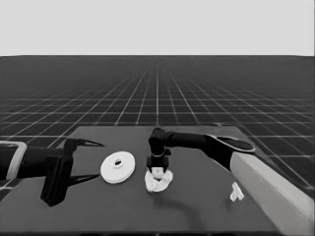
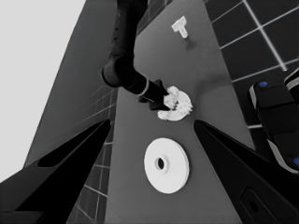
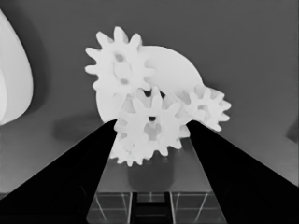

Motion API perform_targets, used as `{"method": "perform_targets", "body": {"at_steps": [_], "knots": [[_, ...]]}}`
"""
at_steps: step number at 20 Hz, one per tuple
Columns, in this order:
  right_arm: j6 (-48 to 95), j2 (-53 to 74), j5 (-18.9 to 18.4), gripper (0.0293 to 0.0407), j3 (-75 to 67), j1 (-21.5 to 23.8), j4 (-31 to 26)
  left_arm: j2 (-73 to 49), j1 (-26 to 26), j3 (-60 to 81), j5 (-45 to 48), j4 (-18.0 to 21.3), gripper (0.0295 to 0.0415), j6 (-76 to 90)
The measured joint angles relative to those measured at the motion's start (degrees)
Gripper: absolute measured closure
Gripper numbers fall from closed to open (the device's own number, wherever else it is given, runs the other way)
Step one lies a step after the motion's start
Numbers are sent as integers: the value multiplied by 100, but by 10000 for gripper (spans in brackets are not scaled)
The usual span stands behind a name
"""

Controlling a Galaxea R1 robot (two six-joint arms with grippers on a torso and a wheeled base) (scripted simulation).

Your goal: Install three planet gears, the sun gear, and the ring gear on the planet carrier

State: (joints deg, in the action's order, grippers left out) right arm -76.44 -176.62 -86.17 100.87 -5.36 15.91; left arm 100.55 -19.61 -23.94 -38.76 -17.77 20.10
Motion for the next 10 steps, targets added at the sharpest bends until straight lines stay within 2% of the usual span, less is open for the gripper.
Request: {"method": "perform_targets", "body": {"at_steps": [10], "knots": [[-514, 6, 1, 389, 6, -71, -1, 0, 0, 0, 0, 0, 326, 0]]}}
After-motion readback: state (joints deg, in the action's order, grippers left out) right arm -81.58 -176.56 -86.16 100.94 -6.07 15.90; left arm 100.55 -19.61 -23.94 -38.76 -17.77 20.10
